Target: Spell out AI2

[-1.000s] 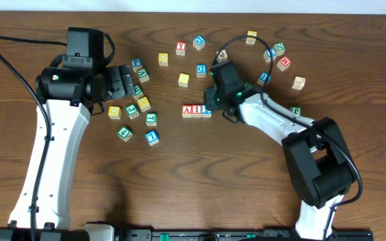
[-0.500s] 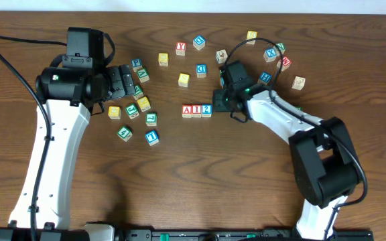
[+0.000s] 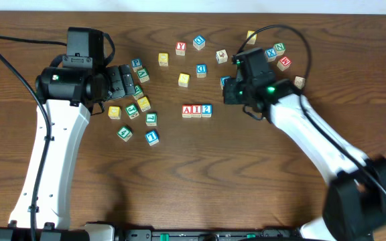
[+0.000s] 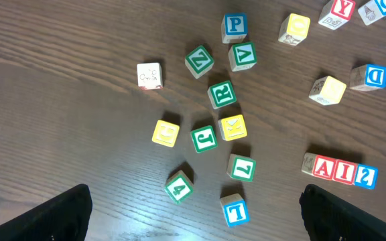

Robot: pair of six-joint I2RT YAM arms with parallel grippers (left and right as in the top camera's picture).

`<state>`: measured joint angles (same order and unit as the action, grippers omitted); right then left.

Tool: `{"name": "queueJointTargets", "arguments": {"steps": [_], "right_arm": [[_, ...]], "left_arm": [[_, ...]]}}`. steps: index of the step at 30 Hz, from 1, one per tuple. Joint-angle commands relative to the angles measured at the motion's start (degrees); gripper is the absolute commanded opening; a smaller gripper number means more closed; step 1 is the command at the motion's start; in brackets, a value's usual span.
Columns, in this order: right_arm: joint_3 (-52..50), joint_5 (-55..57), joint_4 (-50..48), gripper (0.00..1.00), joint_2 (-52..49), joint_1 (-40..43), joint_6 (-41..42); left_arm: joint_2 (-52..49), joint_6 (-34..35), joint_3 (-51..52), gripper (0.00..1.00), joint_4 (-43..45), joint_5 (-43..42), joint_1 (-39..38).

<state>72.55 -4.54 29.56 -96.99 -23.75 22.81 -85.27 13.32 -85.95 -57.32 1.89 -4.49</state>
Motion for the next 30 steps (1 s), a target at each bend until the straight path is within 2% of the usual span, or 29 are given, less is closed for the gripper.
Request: {"name": "queueJointTargets", "arguments": {"steps": [1, 6, 11, 12, 20, 25, 30], "right_arm": [[-0.22, -0.33, 1.86, 0.28, 7.23, 0.57, -1.75], [-0.22, -0.31, 6.75, 0.45, 15.54, 0.57, -2.32], [-0.22, -0.13, 14.6, 0.69, 24.57, 0.57, -2.29], [-0.22, -0.13, 15.98, 0.99, 26.29, 0.57, -2.29], [-0.24, -0.13, 22.23, 0.99, 36.26, 0.42, -2.29], [-0.24, 0.11, 23.41, 0.99, 38.16, 0.42, -2.32], [-0.24, 5.4, 23.39, 0.99, 38.01, 0.42, -2.29]], "left_arm": [[0.31, 0.26, -1.27, 0.98, -0.33, 0.72, 0.24], [0.31, 0.26, -1.27, 0.98, -0.31, 0.72, 0.24], [0.31, 0.26, -1.27, 0.98, -0.33, 0.72, 0.24], [0.31, 0.26, -1.27, 0.98, -0.33, 0.72, 0.24], [0.31, 0.26, -1.27, 0.98, -0.33, 0.72, 0.24], [0.31, 0.26, -1.27, 0.98, -0.33, 0.72, 0.24], [0.31, 0.26, -1.27, 0.98, -0.33, 0.72, 0.24]]}}
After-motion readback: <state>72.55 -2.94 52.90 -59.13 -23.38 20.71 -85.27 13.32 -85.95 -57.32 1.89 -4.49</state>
